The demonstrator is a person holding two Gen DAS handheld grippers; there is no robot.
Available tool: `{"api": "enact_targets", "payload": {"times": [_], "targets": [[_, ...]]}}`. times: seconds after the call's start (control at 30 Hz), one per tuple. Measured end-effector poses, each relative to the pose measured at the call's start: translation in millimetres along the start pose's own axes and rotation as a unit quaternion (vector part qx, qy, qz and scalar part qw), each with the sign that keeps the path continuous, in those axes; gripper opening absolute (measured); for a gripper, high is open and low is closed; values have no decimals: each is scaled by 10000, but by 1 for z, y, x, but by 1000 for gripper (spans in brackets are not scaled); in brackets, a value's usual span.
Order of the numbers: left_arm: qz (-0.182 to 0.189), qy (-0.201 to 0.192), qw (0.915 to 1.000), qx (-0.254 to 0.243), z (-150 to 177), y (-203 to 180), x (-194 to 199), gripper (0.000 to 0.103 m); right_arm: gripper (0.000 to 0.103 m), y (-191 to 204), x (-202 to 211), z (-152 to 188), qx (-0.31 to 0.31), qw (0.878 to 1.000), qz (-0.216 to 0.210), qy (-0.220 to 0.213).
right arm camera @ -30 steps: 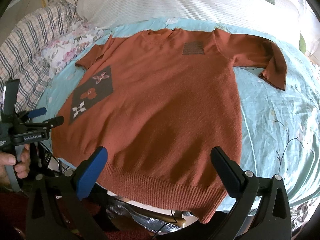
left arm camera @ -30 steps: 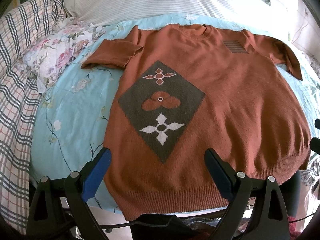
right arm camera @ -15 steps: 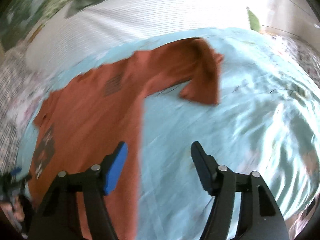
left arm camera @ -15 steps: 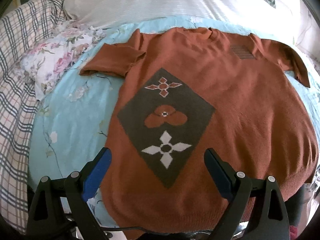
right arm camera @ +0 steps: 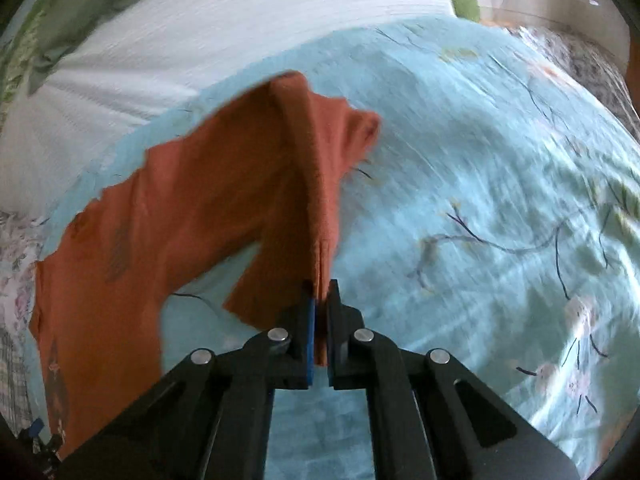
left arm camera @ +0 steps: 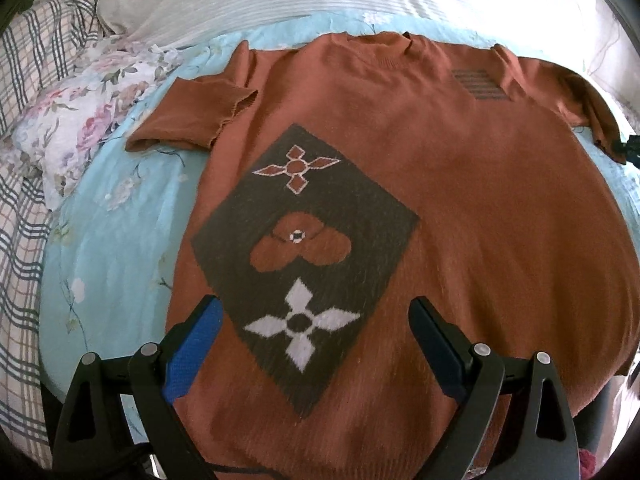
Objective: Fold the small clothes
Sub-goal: 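Grasp the sweater sleeve with the right gripper and fold it across the body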
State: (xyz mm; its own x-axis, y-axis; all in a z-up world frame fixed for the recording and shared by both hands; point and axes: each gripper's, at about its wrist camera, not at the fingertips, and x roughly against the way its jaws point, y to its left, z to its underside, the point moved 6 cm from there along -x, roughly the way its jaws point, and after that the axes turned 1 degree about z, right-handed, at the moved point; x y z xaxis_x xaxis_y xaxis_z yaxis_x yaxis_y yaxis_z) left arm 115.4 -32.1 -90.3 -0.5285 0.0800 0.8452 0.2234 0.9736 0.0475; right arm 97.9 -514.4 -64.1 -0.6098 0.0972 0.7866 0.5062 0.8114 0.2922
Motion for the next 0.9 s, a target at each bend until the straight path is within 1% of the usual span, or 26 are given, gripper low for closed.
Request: {"api": "enact_targets", "payload": {"times": [0.07, 0.1, 0.17, 0.2, 0.27, 0.3, 0.37, 0.4, 0.47, 0.53, 0.57, 0.6, 0.67, 0.77, 0.87, 0.9], "targets": [[45, 17, 10000, 6, -2, -1, -3, 95, 5, 26, 15, -1, 210, 9994, -250, -82], [76, 21, 10000, 14, -2, -1, -4, 95, 5, 46, 25, -3, 335, 9979, -542, -117], [114, 16, 9999, 23, -4, -1, -6, 95, 5, 79, 36, -4, 509, 9940, -966, -82], [137, 4, 9999, 21, -5, -2, -7, 95, 5, 106, 41, -6, 649, 9892, -1318, -26], [200, -26, 9998, 23, -6, -3, -7, 95, 5, 144, 47, -3, 840, 9807, -1766, 71], [248, -36, 9997, 38, -7, -3, -6, 95, 5, 175, 47, -3, 959, 9729, -2099, 166], [327, -99, 9994, 64, -9, -3, -3, 95, 5, 214, 45, 3, 1128, 9623, -2455, 314], [374, -145, 9992, 77, -10, -2, -1, 95, 5, 243, 41, 6, 1259, 9550, -2654, 414], [438, -227, 9987, 99, -13, 0, 2, 95, 5, 281, 32, 14, 1432, 9458, -2859, 573], [511, -297, 9982, 136, -16, 3, 4, 95, 5, 330, 19, 28, 1644, 9327, -3104, 818], [554, -310, 9979, 158, -18, 4, 4, 95, 5, 342, 16, 37, 1683, 9289, -3173, 906], [609, -323, 9974, 188, -19, 7, 4, 95, 5, 366, 6, 46, 1725, 9212, -3317, 1080], [670, -352, 9969, 215, -22, 11, 3, 95, 5, 397, -11, 57, 1820, 9123, -3428, 1304], [749, -427, 9960, 222, -30, 16, -2, 95, 5, 421, -36, 74, 1872, 9018, -3548, 1607], [717, -435, 9963, 189, -39, 22, -13, 95, 5, 454, -68, 94, 1845, 8835, -3776, 2068], [721, -416, 9964, 177, -42, 24, -19, 95, 5, 455, -73, 96, 1839, 8806, -3809, 2135]]}}
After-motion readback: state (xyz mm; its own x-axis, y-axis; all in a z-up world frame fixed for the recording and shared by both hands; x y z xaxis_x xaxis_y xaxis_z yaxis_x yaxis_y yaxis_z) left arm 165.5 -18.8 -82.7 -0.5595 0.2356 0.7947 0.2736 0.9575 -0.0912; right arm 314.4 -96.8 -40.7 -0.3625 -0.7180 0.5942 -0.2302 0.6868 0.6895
